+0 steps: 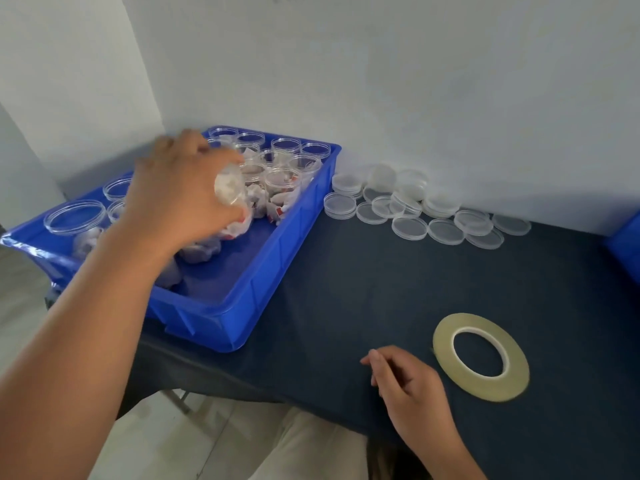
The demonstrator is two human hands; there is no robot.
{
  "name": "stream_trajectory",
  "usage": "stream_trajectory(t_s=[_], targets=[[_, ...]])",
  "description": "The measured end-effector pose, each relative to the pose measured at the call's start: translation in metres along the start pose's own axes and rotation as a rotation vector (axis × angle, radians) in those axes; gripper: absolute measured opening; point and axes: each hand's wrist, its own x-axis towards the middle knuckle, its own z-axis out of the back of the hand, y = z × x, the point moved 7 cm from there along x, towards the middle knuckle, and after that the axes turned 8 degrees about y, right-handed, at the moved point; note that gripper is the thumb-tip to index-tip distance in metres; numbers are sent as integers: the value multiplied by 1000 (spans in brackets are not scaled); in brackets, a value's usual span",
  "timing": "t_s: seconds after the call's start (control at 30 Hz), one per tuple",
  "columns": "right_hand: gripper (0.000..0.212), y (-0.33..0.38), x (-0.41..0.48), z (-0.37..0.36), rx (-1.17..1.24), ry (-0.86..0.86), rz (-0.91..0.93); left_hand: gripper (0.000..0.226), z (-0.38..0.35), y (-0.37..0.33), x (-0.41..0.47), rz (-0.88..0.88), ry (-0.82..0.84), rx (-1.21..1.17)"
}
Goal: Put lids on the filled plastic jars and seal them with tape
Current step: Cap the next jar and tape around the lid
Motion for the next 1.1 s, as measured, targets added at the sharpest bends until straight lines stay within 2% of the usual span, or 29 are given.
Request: stream_trajectory(t_s=[0.07, 0.1, 0.2, 0.27, 0.33, 0.4, 0.47, 0.53, 0.6, 0.63, 0.7, 0.8, 0.87, 0.93, 1.03, 1.1], targets=[[26, 0, -2, 4, 56, -50, -13, 79, 29, -29, -5, -142, -118, -50], [31, 0, -3, 5, 102, -79, -19, 81, 37, -45, -8, -206, -116, -97], [66, 2, -6, 7, 155, -116, 26, 87, 29, -100, -21, -380, 69, -236], [96, 4, -7, 6, 129, -100, 42, 87, 1, -141, -35, -525, 237, -259], [115, 7, -6, 7, 129, -104, 53, 86, -34, -177, -54, -649, 376, -277], [118, 9, -5, 13, 145, -130, 96, 85, -64, -203, -70, -760, 443, -310], [108, 6, -5, 21, 144, -169, 130, 82, -86, -220, -77, -851, 522, -399], [106, 0, -8, 29, 126, -219, 135, 64, -101, -227, -62, -829, 629, -720], [108, -7, -10, 32, 106, -255, 125, 42, -125, -229, -25, -626, 611, -1032], [110, -10, -9, 33, 97, -262, 119, 38, -142, -229, -2, -493, 552, -1072], [112, -15, -6, 31, 80, -252, 110, 32, -179, -236, 42, -345, 451, -881], [112, -21, -1, 29, 70, -235, 62, 50, -233, -265, 91, -423, 461, -462], [111, -24, 0, 29, 51, -230, 45, 59, -257, -278, 109, -453, 510, -313], [110, -25, 0, 30, 39, -233, 42, 58, -266, -283, 114, -431, 489, -329], [110, -24, 0, 31, 30, -228, 43, 57, -254, -271, 93, -363, 267, -470], [109, -23, 0, 31, 14, -234, 46, 57, -247, -255, 70, -334, 203, -480]])
